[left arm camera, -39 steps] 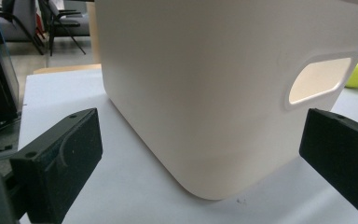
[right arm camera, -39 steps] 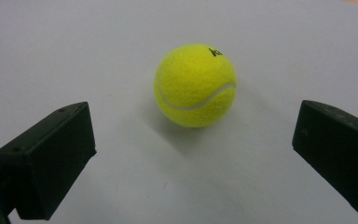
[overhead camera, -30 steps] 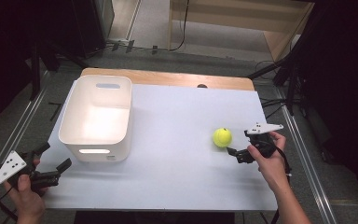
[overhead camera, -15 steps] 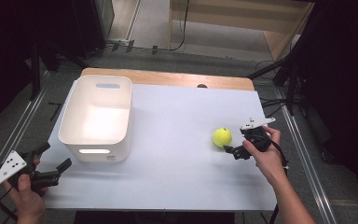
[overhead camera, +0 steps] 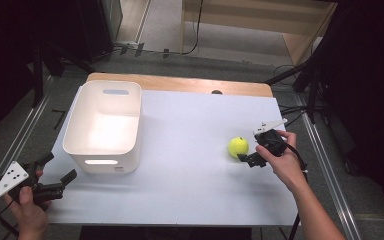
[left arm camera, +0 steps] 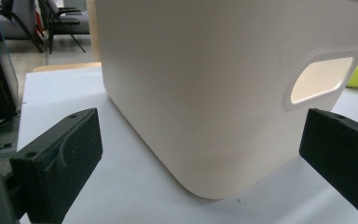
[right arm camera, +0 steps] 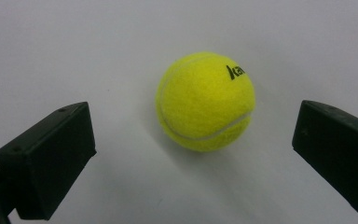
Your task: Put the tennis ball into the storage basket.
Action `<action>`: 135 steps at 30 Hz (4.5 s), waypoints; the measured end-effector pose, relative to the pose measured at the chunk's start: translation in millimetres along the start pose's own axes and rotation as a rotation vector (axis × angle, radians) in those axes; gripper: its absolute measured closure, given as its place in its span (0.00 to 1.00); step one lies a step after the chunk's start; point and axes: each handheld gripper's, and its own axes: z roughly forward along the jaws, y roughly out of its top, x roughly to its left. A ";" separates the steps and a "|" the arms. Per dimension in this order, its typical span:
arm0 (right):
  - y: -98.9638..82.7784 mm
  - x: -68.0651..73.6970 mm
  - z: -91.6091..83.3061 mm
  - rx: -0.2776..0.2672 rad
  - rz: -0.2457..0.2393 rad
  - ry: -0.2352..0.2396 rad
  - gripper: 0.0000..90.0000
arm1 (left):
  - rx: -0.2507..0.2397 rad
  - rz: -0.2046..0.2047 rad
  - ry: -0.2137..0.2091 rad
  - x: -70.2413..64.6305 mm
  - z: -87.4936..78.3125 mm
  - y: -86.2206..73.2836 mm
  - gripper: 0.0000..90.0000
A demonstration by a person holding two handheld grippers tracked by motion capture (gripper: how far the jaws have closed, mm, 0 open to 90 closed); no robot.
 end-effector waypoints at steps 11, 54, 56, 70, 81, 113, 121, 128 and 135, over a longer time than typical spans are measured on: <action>11.4 -0.3 7.9 0.084 -0.011 0.018 0.00 | 0.005 0.007 0.001 -0.3 0.2 0.1 0.00; 35.0 -6.1 42.8 0.270 -0.014 0.024 0.14 | 0.002 0.006 -0.003 -0.1 0.3 0.1 0.00; 35.0 -6.4 44.7 0.275 -0.008 0.022 0.14 | 0.005 0.009 -0.002 -0.1 0.4 0.1 0.00; 36.1 -7.1 51.4 0.298 0.006 0.028 0.15 | 0.007 0.009 -0.003 -0.2 0.6 0.3 0.00; 37.1 -8.7 53.2 0.288 0.018 -0.007 0.25 | 0.010 0.013 -0.005 -0.1 0.8 0.4 0.00; 48.6 -7.2 39.8 0.289 -0.016 -0.020 0.26 | 0.009 0.010 -0.006 -0.1 0.9 0.4 0.00; 58.5 -6.2 32.9 0.284 -0.032 -0.009 0.26 | 0.004 0.006 -0.006 -0.2 1.0 0.3 0.00; 68.2 -3.9 28.3 0.281 -0.048 -0.003 0.26 | 0.005 0.006 -0.007 -0.2 0.9 0.3 0.00; 80.7 0.6 25.3 0.277 -0.070 0.003 0.27 | 0.004 0.006 -0.008 0.0 0.8 0.2 0.00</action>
